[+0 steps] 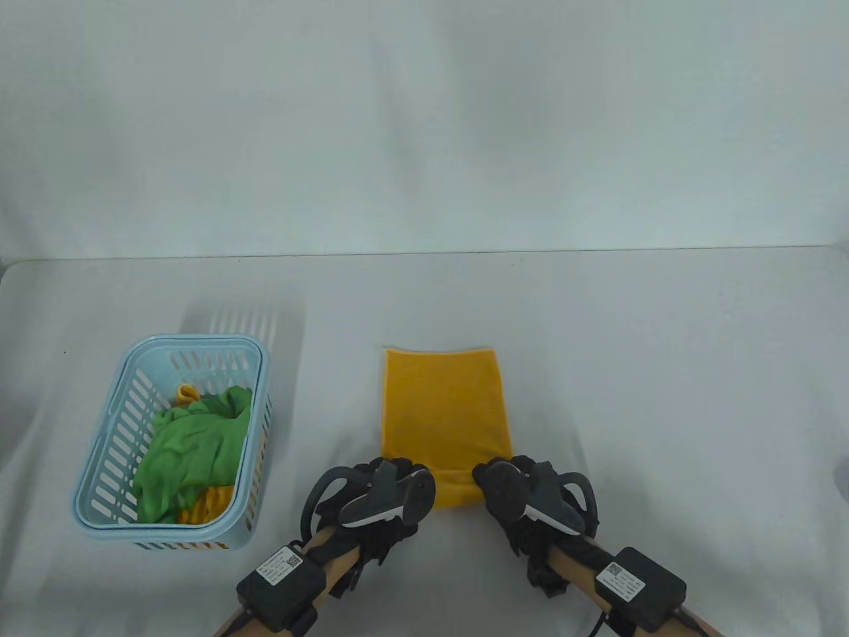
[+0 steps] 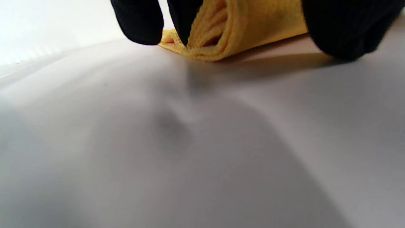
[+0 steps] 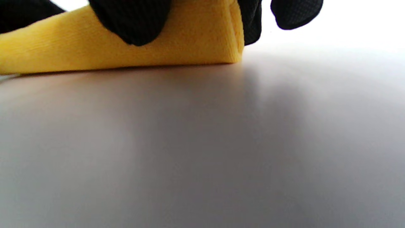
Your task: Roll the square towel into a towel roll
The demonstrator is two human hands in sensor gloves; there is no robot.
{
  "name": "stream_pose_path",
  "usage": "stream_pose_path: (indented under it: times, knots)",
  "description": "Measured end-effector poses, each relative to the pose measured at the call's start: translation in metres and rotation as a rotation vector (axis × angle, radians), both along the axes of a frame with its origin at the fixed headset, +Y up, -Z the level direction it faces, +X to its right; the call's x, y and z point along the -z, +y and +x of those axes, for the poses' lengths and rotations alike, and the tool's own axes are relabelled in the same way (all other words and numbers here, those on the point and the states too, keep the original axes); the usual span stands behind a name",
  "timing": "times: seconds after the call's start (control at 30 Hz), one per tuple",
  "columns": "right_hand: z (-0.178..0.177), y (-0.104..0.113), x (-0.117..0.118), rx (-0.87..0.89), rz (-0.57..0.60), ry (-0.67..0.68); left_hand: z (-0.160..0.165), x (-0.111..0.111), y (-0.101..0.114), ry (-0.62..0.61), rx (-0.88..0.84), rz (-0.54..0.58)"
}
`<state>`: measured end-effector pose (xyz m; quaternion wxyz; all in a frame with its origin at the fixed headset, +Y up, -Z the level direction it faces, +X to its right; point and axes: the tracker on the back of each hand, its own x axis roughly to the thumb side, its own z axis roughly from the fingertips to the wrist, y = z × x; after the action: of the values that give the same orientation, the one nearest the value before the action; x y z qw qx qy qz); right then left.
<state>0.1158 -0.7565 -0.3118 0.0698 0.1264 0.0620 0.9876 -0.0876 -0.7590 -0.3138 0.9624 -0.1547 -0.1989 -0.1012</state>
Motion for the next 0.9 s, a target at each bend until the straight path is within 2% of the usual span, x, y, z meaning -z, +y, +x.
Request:
stream_pose_path:
  times: [0.27,0.43,0.57,0.73,0.9]
  knots:
    - [0.011,0.004,0.009,0.124,-0.059,-0.044,-0.003,0.004,0.003,0.021,-0.008,0.023]
    - [0.018,0.006,0.013,0.199,-0.096,-0.074,-0.010,0.008,0.016,0.065,-0.132,0.001]
    - [0.026,0.007,0.014,0.296,-0.153,-0.123,-0.018,0.012,0.024,0.116,-0.250,-0.040]
    - [0.035,0.002,0.019,0.369,-0.225,-0.206,-0.027,0.016,0.024,0.184,-0.348,-0.152]
    - [0.041,0.002,0.022,0.372,-0.191,-0.270,-0.029,0.019,0.020,0.222,-0.306,-0.091]
